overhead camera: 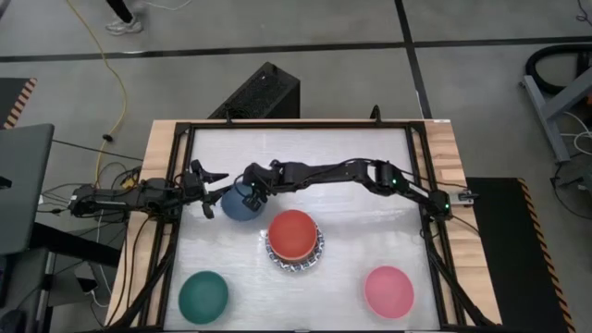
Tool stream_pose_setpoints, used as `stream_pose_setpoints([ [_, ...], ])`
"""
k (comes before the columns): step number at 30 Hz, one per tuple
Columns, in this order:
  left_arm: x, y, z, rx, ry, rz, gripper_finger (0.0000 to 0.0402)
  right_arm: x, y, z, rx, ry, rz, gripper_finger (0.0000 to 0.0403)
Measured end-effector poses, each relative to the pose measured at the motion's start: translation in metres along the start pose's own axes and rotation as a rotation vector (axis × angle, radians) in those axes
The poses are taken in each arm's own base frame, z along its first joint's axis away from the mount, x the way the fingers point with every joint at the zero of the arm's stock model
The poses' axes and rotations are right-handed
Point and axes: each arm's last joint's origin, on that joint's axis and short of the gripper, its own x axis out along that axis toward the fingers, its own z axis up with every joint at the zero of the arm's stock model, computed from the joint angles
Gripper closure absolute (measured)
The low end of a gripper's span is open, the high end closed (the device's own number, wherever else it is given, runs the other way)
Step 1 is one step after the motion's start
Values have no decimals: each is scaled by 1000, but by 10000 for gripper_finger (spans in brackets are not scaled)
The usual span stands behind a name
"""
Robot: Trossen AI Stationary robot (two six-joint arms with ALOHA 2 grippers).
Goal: Nest bowls inside each other by size order
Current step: Stack the blue bowl into the red bowl
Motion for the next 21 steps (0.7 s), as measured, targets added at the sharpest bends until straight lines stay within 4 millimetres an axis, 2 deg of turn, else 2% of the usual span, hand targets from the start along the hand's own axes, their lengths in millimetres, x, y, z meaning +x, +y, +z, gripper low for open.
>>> stream_pose_setpoints([
  [5, 0, 0, 0, 0, 0, 0, 216, 4, -27, 4, 46, 65, -61, 396],
  [9, 0, 0, 0, 0, 0, 0, 216, -3, -48, 13, 62, 82, -95, 396],
  [17, 0, 0, 0, 0, 0, -1, 216, -36, -87, 31, 94, 112, -165, 396],
  [21, 0, 0, 0, 0, 0, -1, 216, -58, -93, 35, 76, 128, -193, 396],
])
